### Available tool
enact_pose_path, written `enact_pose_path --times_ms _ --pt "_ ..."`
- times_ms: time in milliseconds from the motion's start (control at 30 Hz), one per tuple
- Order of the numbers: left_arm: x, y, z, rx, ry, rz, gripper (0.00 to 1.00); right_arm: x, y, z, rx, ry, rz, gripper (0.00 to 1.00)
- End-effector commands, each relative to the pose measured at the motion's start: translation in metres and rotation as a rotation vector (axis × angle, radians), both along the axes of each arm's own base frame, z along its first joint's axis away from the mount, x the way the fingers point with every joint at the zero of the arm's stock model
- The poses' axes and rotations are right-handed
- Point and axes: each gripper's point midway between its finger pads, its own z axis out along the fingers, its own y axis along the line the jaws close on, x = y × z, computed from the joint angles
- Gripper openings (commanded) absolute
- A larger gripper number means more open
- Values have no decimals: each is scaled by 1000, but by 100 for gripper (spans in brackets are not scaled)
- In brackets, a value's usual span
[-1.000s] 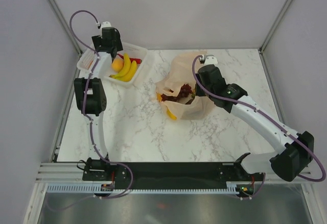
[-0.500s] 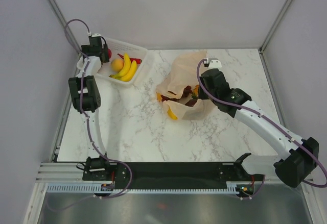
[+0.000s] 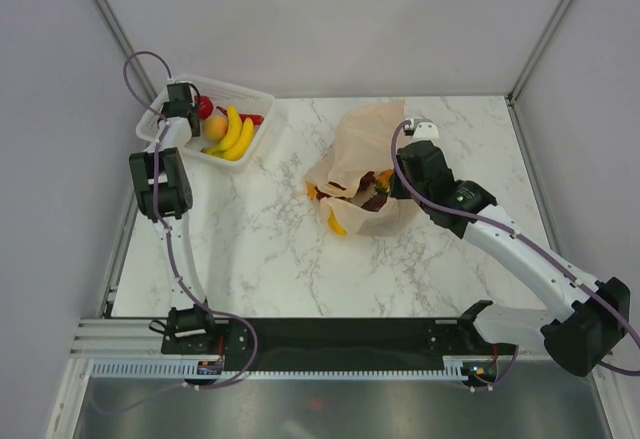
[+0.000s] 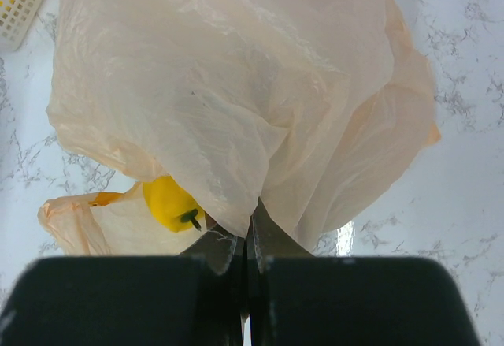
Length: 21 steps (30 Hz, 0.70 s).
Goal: Place the fake fruits into the plastic bag and tie a complex knot
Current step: Pick up the fake fruit from the bin.
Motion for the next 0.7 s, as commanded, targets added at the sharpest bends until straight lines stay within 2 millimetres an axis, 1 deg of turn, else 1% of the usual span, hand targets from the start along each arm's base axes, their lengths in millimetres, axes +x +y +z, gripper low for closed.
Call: enact_pose_path --times_ms 0,33,133,167,233,267,333,367,400,433,467,500,533,567,600,633,667 --pt "6 -1 -2 7 8 -15 38 2 -2 12 35 -42 -18 0" --pt "9 -4 9 1 -17 -19 34 2 -2 12 36 -40 -18 0" --pt "17 -15 37 -7 -81 -19 30 2 1 13 44 -38 -6 0" --pt "20 -19 58 -5 -126 -15 30 2 2 12 43 -36 -3 0" --pt "21 -22 80 -11 -186 5 30 1 2 14 44 -39 1 0" --pt "20 -28 105 -11 -242 2 29 0 2 13 44 -37 2 0" --pt "17 -34 127 -21 -307 3 29 -1 2 15 48 -41 7 0" --pt "13 -41 141 -30 -348 -5 29 -1 2 18 51 -46 9 0" --pt "10 -45 148 -41 -367 -14 29 -1 2 18 52 -47 11 0" --pt "8 -49 150 -42 -371 -22 29 -2 1 19 52 -51 9 0" --pt "3 -51 146 -59 -370 -4 29 -2 0 22 53 -59 6 0" --pt "-1 -51 156 -63 -389 2 29 -2 -1 22 53 -59 4 0" --pt "-4 -51 157 -72 -392 15 28 -2 -1 23 55 -62 2 0" --pt "-11 -52 151 -78 -380 26 28 -3 -1 25 60 -66 5 0" --pt "-16 -53 162 -87 -402 32 28 -3 -1 26 61 -67 5 0" --pt "-18 -58 167 -122 -425 23 28 -4 -1 25 63 -66 9 0" --pt "-25 -62 158 -139 -423 19 28 -4 -1 26 63 -67 9 0"
